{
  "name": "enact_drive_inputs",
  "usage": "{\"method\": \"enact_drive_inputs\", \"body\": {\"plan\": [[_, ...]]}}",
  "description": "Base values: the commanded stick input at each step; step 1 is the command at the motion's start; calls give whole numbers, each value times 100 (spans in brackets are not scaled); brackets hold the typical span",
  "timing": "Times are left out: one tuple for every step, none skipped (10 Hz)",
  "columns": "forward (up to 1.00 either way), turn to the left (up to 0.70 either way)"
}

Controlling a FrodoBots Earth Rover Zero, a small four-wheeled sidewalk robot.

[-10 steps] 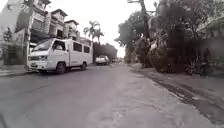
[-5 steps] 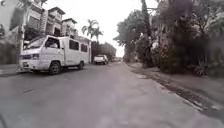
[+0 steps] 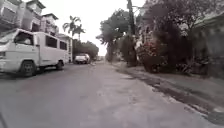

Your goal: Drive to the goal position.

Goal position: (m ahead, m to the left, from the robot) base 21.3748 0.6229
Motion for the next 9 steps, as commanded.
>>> {"method": "enact_drive_inputs", "body": {"plan": [[100,0],[100,0],[100,0],[100,0],[100,0],[100,0],[100,0],[100,0],[100,0]]}}
